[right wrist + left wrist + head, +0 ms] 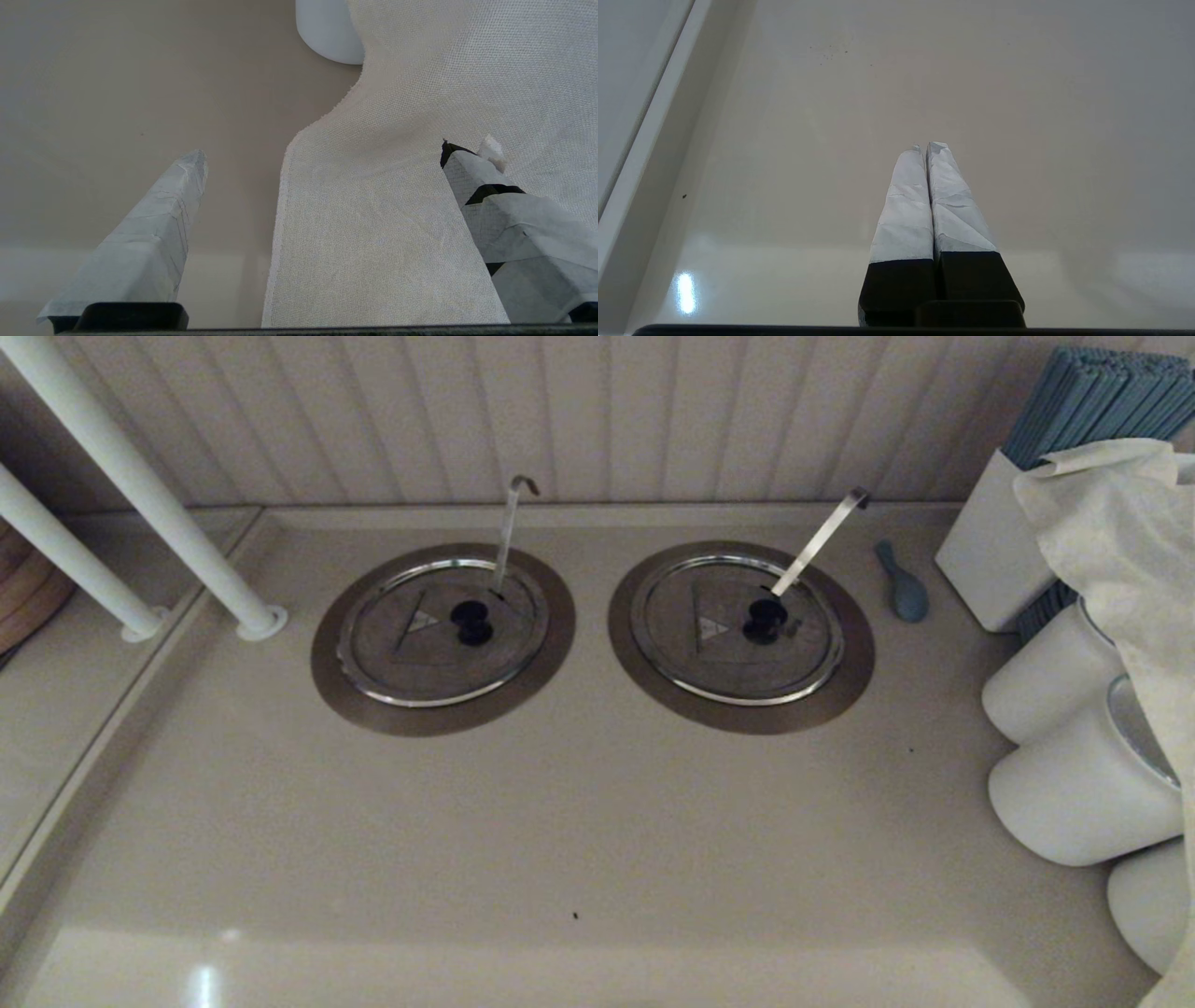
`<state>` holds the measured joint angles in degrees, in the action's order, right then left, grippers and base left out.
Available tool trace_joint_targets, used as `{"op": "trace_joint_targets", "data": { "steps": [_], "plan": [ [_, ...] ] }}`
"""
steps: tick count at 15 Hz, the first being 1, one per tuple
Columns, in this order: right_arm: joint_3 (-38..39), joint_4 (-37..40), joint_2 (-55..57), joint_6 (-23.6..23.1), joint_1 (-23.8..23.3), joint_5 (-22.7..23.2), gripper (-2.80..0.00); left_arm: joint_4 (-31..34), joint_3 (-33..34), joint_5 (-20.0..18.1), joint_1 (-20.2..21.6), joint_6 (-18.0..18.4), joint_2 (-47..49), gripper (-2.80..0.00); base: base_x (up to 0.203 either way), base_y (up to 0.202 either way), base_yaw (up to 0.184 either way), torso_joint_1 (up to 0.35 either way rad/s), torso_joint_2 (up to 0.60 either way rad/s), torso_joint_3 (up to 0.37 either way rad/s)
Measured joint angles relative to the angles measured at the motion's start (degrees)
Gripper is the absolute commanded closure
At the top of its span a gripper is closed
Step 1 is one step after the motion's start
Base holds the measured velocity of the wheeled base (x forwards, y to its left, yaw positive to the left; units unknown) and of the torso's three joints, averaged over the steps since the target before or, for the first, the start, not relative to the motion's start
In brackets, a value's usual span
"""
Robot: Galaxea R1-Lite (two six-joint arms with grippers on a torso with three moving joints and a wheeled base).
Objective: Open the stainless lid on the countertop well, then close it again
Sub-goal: Open the lid
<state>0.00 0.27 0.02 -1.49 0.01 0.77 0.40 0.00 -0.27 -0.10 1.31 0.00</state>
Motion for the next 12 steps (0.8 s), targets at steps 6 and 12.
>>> {"op": "trace_joint_targets", "data": {
  "steps": [6, 12],
  "plan": [
    [0.0, -0.02, 0.0, 0.0, -0.01, -0.01, -2.8, 0.0, 0.0, 0.01, 0.0, -0.18, 0.0, 0.0, 0.0, 0.0, 0.0, 0.0, 0.0, 0.0],
    [0.0, -0.01, 0.0, 0.04, -0.01, -0.01, -2.8, 0.11, 0.0, -0.78, 0.0, 5.51, 0.0, 0.0, 0.0, 0.0, 0.0, 0.0, 0.0, 0.0]
  ]
}}
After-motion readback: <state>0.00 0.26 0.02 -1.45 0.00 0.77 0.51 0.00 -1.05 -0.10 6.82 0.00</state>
